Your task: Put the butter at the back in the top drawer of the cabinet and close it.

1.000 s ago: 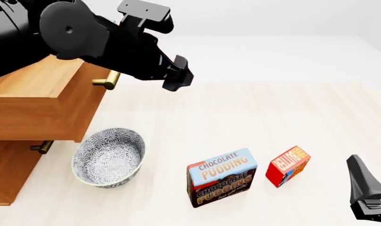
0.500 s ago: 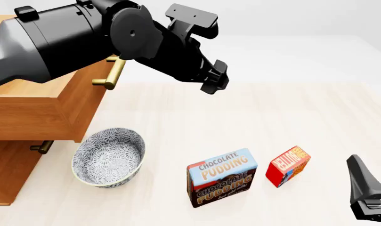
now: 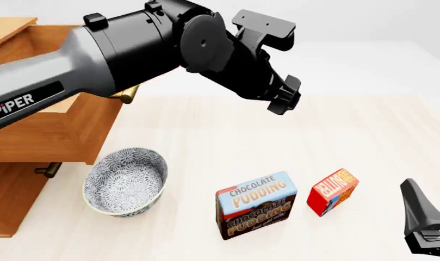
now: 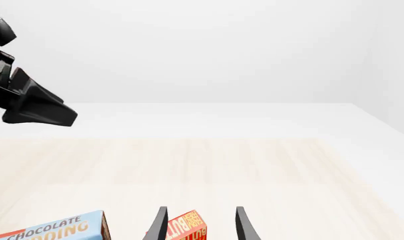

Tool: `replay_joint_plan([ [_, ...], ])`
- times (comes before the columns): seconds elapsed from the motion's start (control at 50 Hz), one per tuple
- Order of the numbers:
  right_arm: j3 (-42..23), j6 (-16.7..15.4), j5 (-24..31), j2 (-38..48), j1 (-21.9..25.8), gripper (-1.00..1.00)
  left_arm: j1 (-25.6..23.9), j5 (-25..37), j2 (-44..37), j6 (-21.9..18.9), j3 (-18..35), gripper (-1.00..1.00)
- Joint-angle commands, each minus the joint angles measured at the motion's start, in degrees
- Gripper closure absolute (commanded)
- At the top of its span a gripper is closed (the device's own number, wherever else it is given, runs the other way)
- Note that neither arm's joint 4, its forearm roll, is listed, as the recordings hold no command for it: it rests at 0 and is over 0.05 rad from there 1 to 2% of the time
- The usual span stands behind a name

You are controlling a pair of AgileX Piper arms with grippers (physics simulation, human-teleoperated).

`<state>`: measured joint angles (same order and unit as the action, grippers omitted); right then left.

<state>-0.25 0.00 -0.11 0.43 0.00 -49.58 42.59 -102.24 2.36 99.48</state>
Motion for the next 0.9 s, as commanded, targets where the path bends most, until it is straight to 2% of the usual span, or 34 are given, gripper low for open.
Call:
replay_joint_plan([
  [0.02, 0.0, 0.0, 0.0, 0.0, 0.0, -1.00, -2.1, 0.5, -4.8, 1.0, 4.2, -1.00],
  [0.48, 0.0, 0.0, 0.0, 0.0, 0.0, -1.00, -5.0, 2.0, -11.9, 1.6, 10.4, -1.00],
  [0.9, 0.0, 0.0, 0.0, 0.0, 0.0, -1.00, -7.7, 2.5, -16.9, 2.7, 13.0, -1.00],
])
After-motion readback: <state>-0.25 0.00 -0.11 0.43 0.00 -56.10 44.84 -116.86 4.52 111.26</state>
